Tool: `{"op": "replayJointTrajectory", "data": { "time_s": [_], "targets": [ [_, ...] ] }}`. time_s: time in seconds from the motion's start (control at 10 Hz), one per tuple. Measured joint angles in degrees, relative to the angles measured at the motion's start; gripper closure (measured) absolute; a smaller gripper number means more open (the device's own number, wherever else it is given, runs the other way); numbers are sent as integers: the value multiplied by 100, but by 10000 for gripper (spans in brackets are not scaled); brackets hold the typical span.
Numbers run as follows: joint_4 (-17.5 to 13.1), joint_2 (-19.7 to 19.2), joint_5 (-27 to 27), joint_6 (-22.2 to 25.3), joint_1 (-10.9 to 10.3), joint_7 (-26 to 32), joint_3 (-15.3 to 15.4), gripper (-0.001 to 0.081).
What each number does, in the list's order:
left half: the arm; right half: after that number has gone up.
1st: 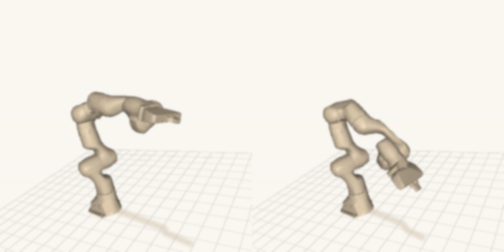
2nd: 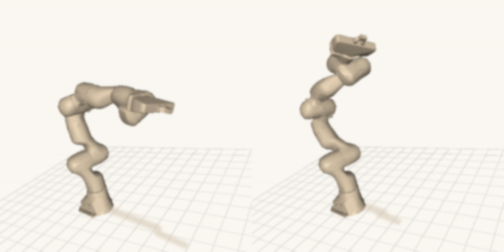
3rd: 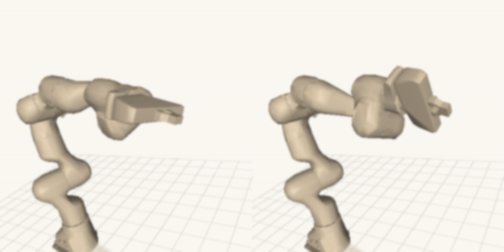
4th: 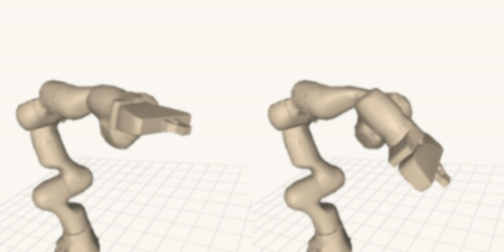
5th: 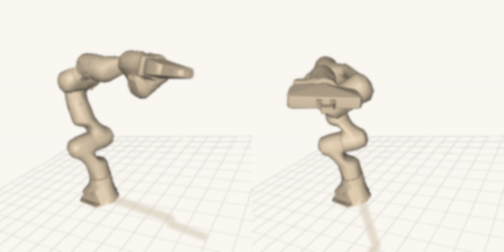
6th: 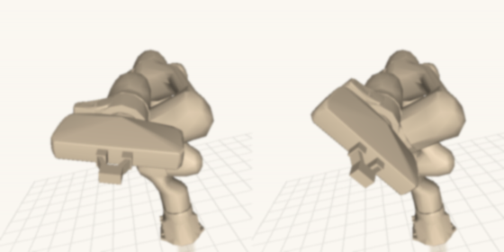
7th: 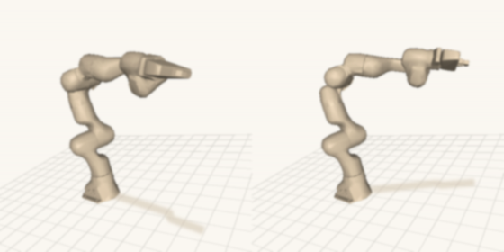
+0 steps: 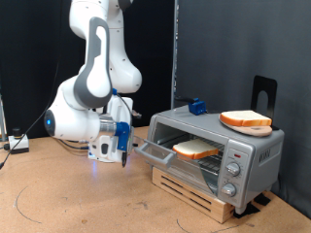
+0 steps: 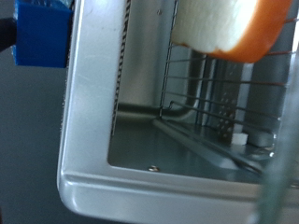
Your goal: Make a piece of toast with the oven
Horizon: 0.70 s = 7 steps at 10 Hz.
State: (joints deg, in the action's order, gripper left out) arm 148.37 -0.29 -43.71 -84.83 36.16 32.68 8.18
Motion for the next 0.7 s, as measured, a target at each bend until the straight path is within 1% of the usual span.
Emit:
{"op": "replayJointTrajectory", "data": {
  "time_s": [0.2,0.5,0.6,0.7],
  "targets": [
    [257,244,-121,-158,-177,-239,272,-1],
    [690,614,-638,-452,-449,-331,658,-1],
    [781,718,-774,-517,-500,-332,732,-1],
    [821,788,-828,-556,-502,-332,755,-1]
  ]
}}
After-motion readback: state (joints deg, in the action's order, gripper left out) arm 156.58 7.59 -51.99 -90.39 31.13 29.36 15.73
